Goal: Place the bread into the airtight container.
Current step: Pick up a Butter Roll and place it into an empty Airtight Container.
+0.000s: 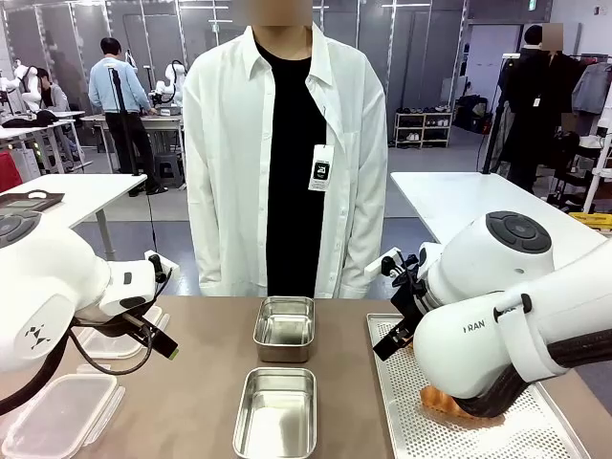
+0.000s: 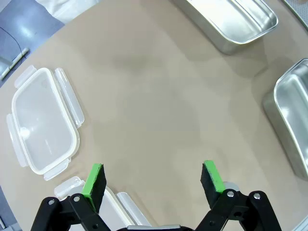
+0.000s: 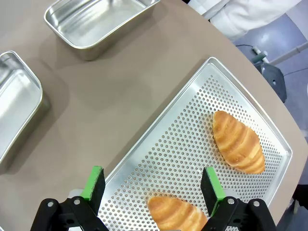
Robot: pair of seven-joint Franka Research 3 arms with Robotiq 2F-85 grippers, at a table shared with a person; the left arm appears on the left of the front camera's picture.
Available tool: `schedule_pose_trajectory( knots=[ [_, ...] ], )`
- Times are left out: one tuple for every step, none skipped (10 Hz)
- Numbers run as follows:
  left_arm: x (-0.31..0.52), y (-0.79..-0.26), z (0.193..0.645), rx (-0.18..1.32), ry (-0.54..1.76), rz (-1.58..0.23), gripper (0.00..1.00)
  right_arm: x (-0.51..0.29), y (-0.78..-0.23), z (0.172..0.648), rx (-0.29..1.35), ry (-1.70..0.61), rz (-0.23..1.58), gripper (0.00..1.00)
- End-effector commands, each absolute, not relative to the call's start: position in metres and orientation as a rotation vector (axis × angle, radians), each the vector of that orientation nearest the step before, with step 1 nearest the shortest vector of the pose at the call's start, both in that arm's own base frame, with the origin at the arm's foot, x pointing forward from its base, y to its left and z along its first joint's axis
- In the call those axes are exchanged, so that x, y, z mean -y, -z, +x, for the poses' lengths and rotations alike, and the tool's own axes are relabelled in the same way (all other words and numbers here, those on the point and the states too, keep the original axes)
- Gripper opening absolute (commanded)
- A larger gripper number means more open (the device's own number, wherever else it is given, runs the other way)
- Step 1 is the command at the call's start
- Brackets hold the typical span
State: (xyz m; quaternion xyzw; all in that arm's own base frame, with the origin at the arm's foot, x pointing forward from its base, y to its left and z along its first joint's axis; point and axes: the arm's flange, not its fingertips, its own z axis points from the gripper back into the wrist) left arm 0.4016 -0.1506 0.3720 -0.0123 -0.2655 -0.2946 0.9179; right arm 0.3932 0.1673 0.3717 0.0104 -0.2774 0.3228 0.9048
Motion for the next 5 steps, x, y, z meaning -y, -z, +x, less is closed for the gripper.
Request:
schedule_pose_trajectory(
  knots=[
    [0.15,-0.372,0.402,0.546,0.605,-0.026,1.0,-0.167,-0.372,0.393,0.573,-0.664,0.023,1.0],
    [0.15,-0.372,0.402,0.546,0.605,-0.026,1.0,-0.167,-0.372,0.393,0.573,-0.664,0.023,1.0],
    [0.15,-0.372,0.402,0.546,0.605,-0.026,1.0,-0.167,-0.372,0.393,0.573,-0.664,0.023,1.0],
    [0.151,-0.372,0.402,0.546,0.606,-0.025,1.0,-0.167,-0.372,0.393,0.573,-0.667,0.021,1.0],
    [0.15,-0.396,0.409,0.538,0.639,0.012,1.0,-0.165,-0.398,0.399,0.572,-0.675,0.045,1.0]
  ],
)
